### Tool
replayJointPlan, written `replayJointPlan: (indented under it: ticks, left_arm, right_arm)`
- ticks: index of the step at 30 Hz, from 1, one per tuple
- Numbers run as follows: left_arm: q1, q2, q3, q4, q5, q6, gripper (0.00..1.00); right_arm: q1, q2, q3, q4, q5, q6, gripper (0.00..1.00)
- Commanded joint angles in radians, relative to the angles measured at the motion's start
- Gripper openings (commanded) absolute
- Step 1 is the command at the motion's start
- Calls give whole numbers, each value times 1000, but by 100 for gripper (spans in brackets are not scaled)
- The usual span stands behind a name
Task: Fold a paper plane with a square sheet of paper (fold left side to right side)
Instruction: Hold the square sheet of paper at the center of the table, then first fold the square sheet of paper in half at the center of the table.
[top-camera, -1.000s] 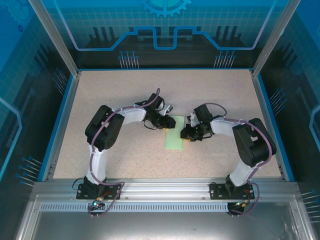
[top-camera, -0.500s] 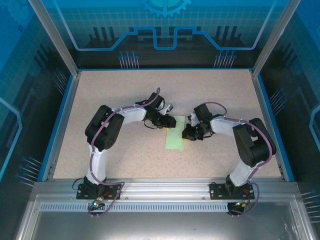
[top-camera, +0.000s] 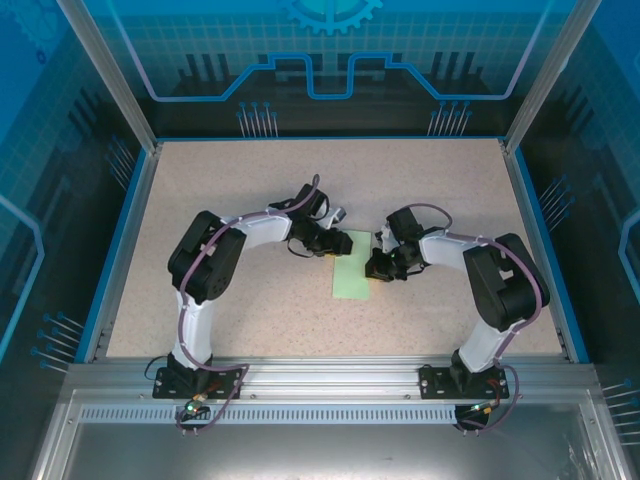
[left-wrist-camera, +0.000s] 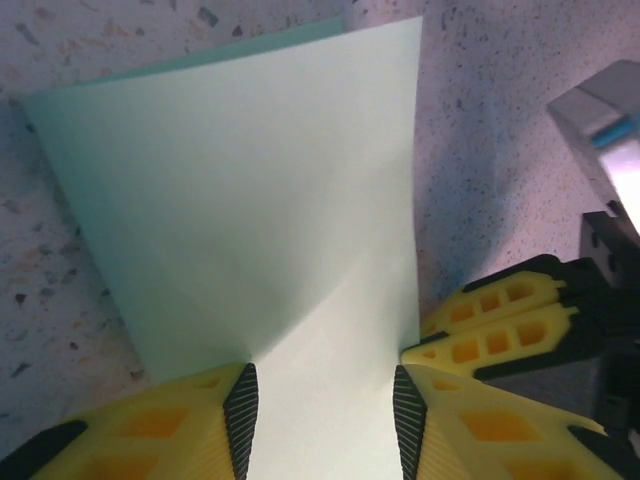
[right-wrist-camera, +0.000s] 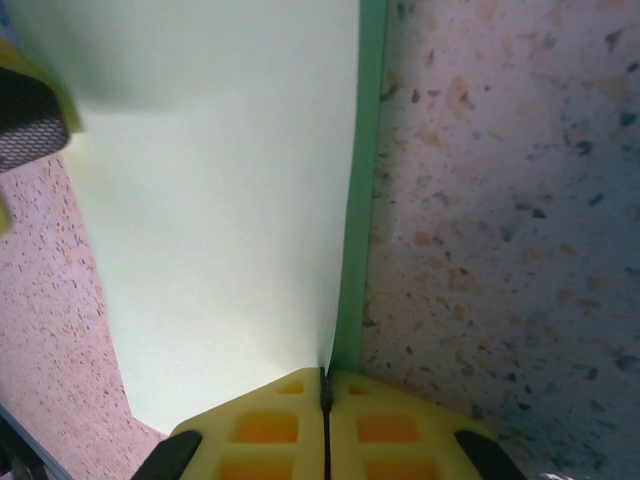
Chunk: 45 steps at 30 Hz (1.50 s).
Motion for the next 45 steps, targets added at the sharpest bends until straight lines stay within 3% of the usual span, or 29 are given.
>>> replayJointPlan:
  ticks: [1,17,32,45]
  left_arm:
    - [-2,-82,-13,-25,-15,14,44]
    - [-5,-86,-7,-42,-2,23,43]
    - [-30,64,108,-60,9,47,43]
    - [-17,124,152,-90,-54,61,43]
  right_arm:
    - [14,25,40,-54,33,-25,7]
    - [22,59,69,-106,86,-57,5]
    - [32,77,75,-128,107,-68,4]
    - [41,92,87,-152,123,-79,3]
